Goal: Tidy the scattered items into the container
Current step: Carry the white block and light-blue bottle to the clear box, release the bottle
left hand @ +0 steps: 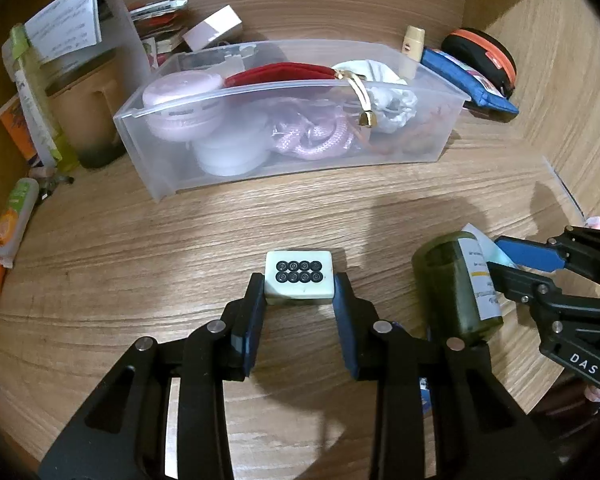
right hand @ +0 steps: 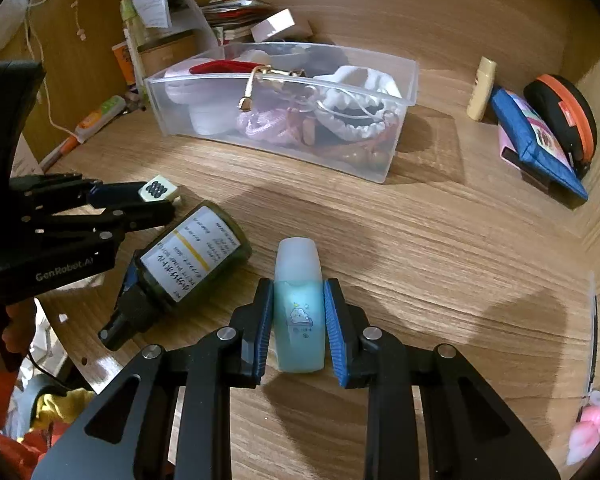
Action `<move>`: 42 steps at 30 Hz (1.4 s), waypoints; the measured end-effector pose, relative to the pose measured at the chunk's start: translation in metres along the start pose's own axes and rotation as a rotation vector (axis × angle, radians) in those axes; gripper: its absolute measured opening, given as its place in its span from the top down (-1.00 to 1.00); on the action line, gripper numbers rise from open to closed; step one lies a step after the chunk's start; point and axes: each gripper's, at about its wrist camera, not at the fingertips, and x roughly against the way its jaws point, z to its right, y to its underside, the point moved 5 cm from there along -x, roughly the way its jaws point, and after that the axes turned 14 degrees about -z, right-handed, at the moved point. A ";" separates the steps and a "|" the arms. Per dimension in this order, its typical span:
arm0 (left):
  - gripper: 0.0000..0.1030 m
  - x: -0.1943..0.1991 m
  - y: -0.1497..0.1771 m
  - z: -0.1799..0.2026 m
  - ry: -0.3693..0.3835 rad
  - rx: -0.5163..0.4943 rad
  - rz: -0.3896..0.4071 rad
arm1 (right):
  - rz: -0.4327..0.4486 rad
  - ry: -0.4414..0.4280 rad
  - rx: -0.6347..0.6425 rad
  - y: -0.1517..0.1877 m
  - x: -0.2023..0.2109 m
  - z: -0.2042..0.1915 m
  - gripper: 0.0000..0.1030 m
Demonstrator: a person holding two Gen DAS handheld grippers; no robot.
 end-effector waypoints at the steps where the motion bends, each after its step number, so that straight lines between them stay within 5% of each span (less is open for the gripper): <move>1: 0.36 0.001 0.000 -0.001 0.001 0.004 0.003 | 0.001 0.000 -0.007 -0.001 0.001 0.002 0.55; 29: 0.36 0.098 -0.051 -0.018 -0.012 0.028 0.266 | 0.258 0.060 0.012 -0.076 0.090 0.018 0.55; 42: 0.37 0.086 -0.088 -0.031 0.005 0.076 0.261 | 0.256 0.036 0.034 -0.120 0.071 0.018 0.55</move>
